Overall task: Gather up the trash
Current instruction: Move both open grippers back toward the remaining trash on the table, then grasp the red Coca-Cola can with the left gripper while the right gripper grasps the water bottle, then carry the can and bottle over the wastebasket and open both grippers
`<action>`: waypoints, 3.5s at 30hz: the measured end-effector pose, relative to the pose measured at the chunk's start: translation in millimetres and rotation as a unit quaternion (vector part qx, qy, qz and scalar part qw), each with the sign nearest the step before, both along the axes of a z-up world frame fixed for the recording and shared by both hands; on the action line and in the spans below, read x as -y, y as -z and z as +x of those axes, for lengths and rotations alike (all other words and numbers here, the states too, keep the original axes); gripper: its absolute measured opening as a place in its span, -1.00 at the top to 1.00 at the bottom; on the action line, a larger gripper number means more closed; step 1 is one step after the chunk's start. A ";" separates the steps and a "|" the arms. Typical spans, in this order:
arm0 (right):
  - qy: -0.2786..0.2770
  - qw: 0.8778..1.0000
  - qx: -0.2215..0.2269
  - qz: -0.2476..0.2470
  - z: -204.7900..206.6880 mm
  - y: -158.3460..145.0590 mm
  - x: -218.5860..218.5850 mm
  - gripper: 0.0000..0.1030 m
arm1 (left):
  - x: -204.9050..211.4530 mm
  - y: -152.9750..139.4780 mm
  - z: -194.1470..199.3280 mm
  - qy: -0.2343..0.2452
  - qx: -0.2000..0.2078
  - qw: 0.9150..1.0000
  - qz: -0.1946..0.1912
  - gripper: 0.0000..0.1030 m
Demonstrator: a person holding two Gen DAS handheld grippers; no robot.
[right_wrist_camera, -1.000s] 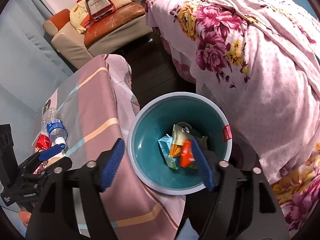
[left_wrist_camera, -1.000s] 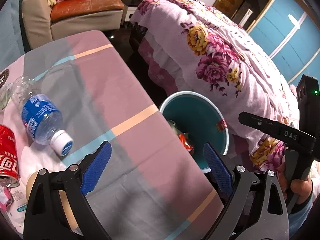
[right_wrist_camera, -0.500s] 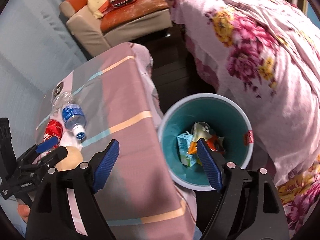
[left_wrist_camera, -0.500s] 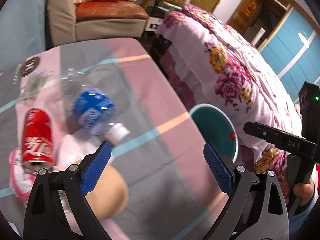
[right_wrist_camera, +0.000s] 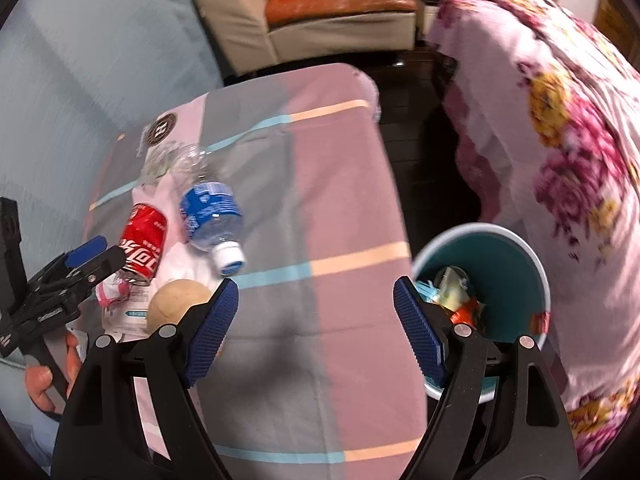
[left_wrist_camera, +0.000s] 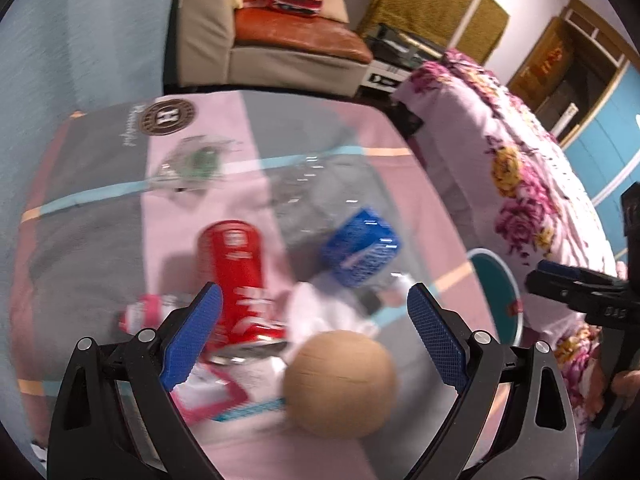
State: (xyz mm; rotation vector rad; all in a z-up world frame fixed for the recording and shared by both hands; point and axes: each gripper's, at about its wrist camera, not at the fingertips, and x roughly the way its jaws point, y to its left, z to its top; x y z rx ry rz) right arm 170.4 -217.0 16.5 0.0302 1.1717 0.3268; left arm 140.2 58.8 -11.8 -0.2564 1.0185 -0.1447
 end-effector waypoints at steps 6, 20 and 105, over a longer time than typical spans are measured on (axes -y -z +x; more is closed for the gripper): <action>-0.037 0.999 -0.014 -0.010 23.1 4.0 -39.9 -0.48 | -27.0 24.9 12.8 -0.009 -0.028 1.000 -0.008 -0.82; -0.115 0.992 -0.056 -0.014 77.0 36.1 -119.8 -0.48 | -53.4 56.0 29.2 0.006 -0.045 0.998 -0.051 -0.02; 0.207 0.973 0.034 0.097 -53.7 47.7 256.8 -0.24 | 333.0 45.3 34.7 0.264 -0.036 0.964 0.018 0.00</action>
